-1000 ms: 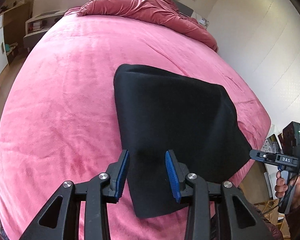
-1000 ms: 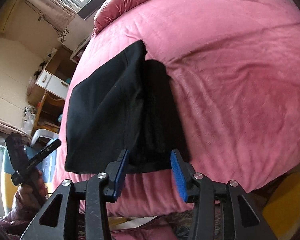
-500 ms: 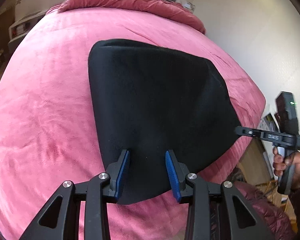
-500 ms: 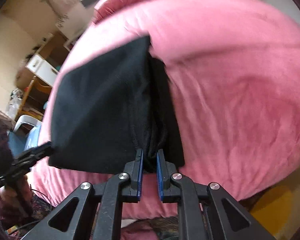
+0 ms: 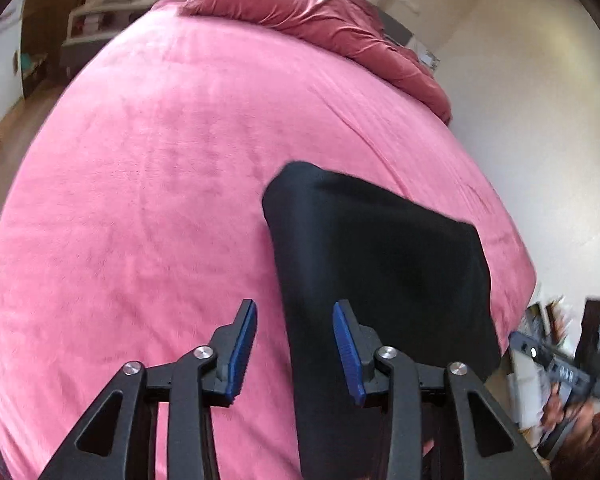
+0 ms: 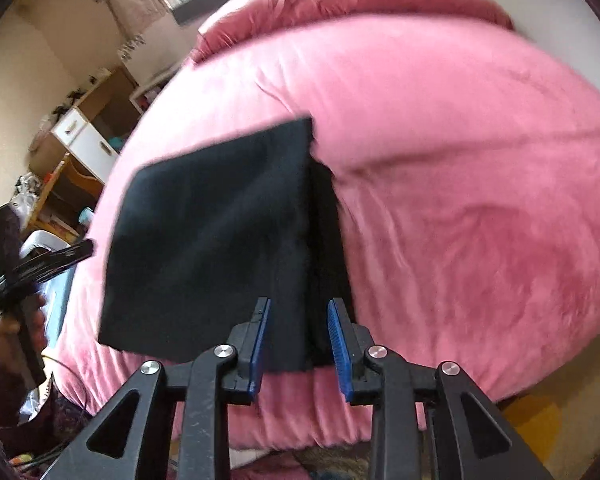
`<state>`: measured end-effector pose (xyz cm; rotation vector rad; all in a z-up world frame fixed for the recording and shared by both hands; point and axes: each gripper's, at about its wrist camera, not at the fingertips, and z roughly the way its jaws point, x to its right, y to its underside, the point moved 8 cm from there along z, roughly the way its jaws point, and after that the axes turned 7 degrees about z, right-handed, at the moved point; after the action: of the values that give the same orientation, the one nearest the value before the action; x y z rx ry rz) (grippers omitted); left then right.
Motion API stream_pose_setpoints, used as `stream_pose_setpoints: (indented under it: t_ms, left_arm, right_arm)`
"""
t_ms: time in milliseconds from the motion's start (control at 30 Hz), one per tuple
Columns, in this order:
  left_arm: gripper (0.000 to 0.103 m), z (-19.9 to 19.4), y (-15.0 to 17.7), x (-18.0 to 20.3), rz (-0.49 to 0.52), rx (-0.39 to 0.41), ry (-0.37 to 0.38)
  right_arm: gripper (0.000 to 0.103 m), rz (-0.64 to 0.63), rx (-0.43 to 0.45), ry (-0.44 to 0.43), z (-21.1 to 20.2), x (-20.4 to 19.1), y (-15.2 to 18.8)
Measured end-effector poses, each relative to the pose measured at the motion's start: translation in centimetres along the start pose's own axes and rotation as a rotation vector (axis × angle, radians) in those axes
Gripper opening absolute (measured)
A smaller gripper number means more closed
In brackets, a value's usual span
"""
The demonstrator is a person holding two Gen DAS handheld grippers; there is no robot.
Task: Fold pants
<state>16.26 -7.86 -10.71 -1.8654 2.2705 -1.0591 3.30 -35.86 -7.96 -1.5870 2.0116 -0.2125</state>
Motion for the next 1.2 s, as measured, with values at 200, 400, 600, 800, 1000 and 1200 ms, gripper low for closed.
stream_pose_setpoints:
  t_ms: [200,400,600,800,1000,1200]
  left_arm:
    - [0.054,3.0,-3.0,-1.9,-0.124,-0.026,0.127]
    - [0.054,6.2,-5.1,-2.9,-0.219,-0.078,0.268]
    - [0.057,8.7,-6.1,-2.8,-0.264,-0.134,0.413]
    - [0.047,9.4,-7.2,-2.7,-0.213,-0.124,0.388]
    - [0.03,7.6,-7.1,1.1,0.156,0.012,-0.067]
    - [0.034,9.7,-6.7,1.8,0.234,0.002,-0.229]
  right_arm:
    - [0.03,-0.148,0.007,-0.021,2.0,-5.3,-1.2]
    - [0.03,-0.212,-0.055,0.032,5.4,-5.9,-1.0]
    - [0.029,-0.19,-0.079,0.052,6.5,-4.6,-0.1]
    - [0.029,-0.192,-0.094,0.056,7.1,-4.7,0.0]
    - [0.029,-0.149,-0.088,0.02,7.7,-4.0,-0.1]
    - [0.029,-0.154,-0.083,0.025,8.0,-3.8,0.0]
